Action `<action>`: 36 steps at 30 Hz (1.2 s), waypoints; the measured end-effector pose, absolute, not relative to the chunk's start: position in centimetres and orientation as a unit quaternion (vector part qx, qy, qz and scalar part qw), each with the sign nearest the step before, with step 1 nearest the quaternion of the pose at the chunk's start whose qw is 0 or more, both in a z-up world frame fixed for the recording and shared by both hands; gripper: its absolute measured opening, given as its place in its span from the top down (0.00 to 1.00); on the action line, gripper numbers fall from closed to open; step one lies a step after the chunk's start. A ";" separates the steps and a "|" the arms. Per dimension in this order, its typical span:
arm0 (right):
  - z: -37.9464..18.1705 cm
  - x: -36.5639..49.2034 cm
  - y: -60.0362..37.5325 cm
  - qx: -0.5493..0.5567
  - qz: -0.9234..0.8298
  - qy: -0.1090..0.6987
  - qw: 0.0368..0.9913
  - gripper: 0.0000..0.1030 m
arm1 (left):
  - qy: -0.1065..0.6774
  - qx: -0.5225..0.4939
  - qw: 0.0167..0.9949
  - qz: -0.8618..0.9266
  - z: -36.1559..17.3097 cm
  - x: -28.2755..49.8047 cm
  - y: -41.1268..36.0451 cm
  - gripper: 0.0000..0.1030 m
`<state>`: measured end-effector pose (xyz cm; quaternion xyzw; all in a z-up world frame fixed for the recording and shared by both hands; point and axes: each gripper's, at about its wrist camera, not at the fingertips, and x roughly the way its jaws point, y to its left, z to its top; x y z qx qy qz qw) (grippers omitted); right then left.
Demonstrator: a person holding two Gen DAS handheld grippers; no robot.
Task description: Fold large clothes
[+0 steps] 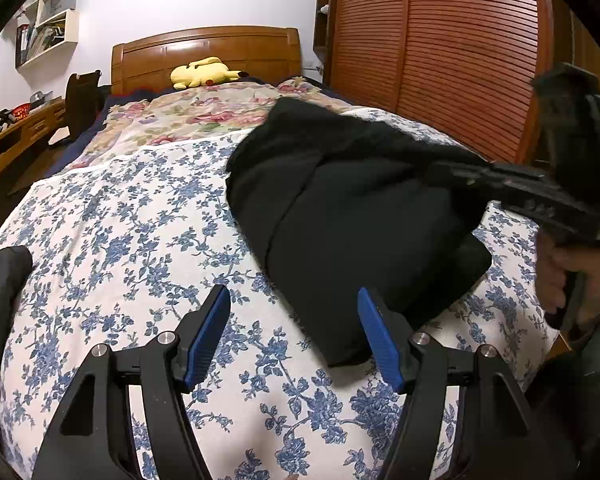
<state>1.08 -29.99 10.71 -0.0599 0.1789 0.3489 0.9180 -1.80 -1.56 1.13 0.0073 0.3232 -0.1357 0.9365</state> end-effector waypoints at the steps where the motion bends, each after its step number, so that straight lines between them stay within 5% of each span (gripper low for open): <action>1: 10.8 0.6 -30.7 -0.057 0.347 0.174 0.920 0.93 | 0.323 0.007 0.936 -0.137 1.1 -1.7 -1.7 0.35; 19: 2.4 4.1 -36.9 -0.087 0.162 0.318 0.930 0.92 | 0.327 0.007 0.929 -0.173 0.3 -1.4 -4.0 0.35; 24: 4.6 3.1 -37.3 -0.061 0.156 0.280 0.945 0.71 | 0.327 0.007 0.929 -0.172 0.3 -2.0 -3.5 0.35; 26: 5.2 2.3 -37.2 -0.052 0.158 0.258 0.952 0.46 | 0.327 0.006 0.929 -0.171 0.3 -2.3 -3.2 0.35; 36: 5.9 -1.6 -31.8 -0.045 0.240 0.202 0.949 0.41 | 0.330 0.007 0.930 -0.159 -0.3 -2.8 -2.1 0.35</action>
